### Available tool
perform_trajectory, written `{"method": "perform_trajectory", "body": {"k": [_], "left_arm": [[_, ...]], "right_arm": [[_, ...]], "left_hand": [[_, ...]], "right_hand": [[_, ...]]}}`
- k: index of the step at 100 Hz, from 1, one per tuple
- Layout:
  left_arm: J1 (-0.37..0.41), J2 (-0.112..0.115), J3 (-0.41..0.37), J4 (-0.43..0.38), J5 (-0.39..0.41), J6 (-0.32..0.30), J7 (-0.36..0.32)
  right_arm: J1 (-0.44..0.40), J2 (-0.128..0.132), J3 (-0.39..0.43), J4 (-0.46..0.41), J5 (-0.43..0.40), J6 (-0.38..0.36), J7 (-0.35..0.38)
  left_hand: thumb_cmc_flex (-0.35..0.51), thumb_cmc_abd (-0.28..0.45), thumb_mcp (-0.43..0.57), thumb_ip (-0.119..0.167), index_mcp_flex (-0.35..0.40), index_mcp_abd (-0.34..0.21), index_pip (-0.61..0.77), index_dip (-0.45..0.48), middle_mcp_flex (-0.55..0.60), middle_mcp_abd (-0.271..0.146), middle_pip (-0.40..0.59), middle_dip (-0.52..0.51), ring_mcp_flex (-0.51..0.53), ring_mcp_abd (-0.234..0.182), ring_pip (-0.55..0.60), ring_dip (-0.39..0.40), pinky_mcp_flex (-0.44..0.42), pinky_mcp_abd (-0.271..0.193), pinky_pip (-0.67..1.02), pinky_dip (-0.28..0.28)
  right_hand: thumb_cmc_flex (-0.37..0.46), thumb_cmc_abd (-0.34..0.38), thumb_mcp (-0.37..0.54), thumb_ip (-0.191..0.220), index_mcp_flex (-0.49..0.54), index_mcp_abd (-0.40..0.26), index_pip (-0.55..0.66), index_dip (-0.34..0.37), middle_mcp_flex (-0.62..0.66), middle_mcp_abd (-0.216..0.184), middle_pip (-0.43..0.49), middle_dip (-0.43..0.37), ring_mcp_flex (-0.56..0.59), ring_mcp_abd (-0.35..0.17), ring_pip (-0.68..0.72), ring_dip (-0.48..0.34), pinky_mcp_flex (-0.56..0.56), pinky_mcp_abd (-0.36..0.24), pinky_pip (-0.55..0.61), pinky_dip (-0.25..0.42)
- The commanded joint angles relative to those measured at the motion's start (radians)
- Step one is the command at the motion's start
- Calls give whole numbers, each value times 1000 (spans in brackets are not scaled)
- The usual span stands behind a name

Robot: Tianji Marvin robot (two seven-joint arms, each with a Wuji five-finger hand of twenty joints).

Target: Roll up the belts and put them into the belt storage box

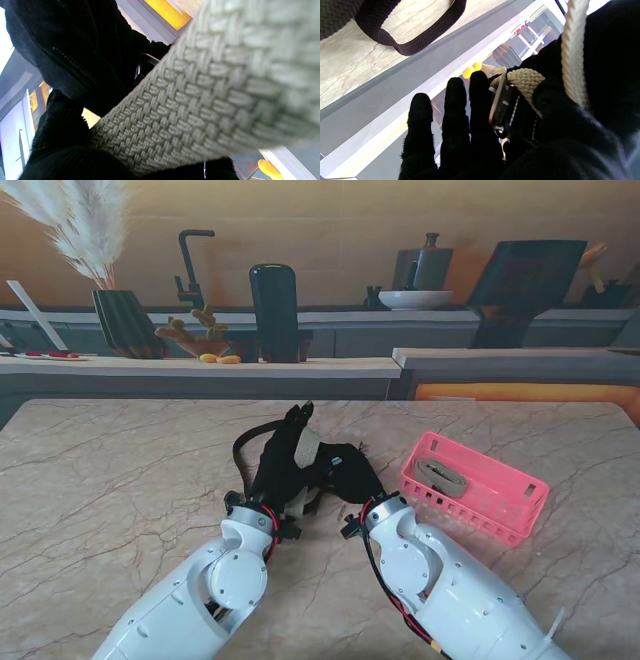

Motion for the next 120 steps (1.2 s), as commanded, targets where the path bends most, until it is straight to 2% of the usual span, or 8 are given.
{"method": "perform_trajectory", "body": {"k": [1, 28, 57, 68, 78, 84, 97, 120], "left_arm": [[6, -10, -2, 0, -4, -6, 0], [29, -13, -28, -26, -6, -32, 33], [24, -21, -13, -17, -65, -25, 5], [22, -30, -6, -12, -110, -11, -6], [23, -38, -3, -11, -148, -10, -9], [24, -40, -3, -11, -160, -12, -10], [28, -45, -5, -13, -174, -26, -1], [36, -48, -9, -21, -192, -36, 5]], "right_arm": [[-12, -12, 1, -23, -10, -10, -16], [-31, -12, 25, -43, -22, 12, -39], [-32, -17, 25, -50, -15, 13, -53], [-31, -17, 21, -51, -21, 3, -56], [-30, -17, 19, -51, -24, -3, -57], [-30, -16, 18, -50, -27, -5, -59], [-34, -14, 20, -53, -33, 8, -59], [-47, -11, 28, -72, -27, 69, -43]], "left_hand": [[40, 53, 27, 41, -20, -50, -35, 16, -17, -33, 15, 24, 15, -41, 19, -12, 2, -46, 30, 20], [71, 95, 33, 43, -19, -60, -27, 69, 7, -49, 66, 66, 27, -38, 92, 9, -3, -42, 123, 59], [71, 100, 31, 43, -20, -68, -22, 101, 23, -58, 91, 68, 34, -56, 119, 11, 0, -45, 166, 77], [159, 199, 22, 34, -21, -79, -7, 205, 51, -73, 174, 56, 56, -74, 148, -2, 19, -51, 187, 84], [295, 284, -17, 14, -13, -88, 94, 307, 78, -85, 273, 50, 105, -81, 175, -2, 51, -52, 209, 95], [369, 323, -35, -6, -5, -89, 270, 355, 84, -93, 360, 61, 144, -82, 192, -4, 78, -48, 224, 102], [499, 327, -71, -46, 16, -99, 672, 305, 201, -97, 421, 70, 248, -69, 243, 3, 144, -32, 262, 123], [520, 304, -61, -32, 111, -143, 992, 428, 493, -119, 508, 116, 476, -46, 351, 41, 268, 45, 412, 190]], "right_hand": [[22, 59, 70, 20, 78, -109, 59, 30, 19, -25, 10, 18, 25, -32, 23, 17, 2, -15, 11, 2], [28, 63, 66, 22, 71, -103, 63, 31, 11, -22, 24, 25, 20, -30, 38, 25, -1, -16, 16, 7], [32, 69, 55, 23, 65, -107, 67, 31, 4, -20, 32, 26, 12, -30, 44, 26, -5, -17, 20, 9], [32, 70, 52, 24, 65, -107, 67, 29, 5, -19, 34, 26, 12, -29, 45, 26, -7, -15, 21, 9], [33, 70, 51, 25, 64, -103, 66, 27, 5, -16, 35, 26, 9, -28, 46, 26, -9, -14, 20, 8], [34, 71, 51, 28, 63, -96, 66, 25, 1, -10, 35, 25, 8, -27, 46, 26, -11, -14, 20, 8], [40, 68, 53, 35, 59, -61, 65, 14, -11, 20, 43, 28, 0, -15, 50, 27, -15, -8, 20, 9], [-75, -80, 187, 32, -10, 107, 43, -4, -68, 75, 86, 44, -9, 24, 87, 44, -14, 20, 31, 10]]}}
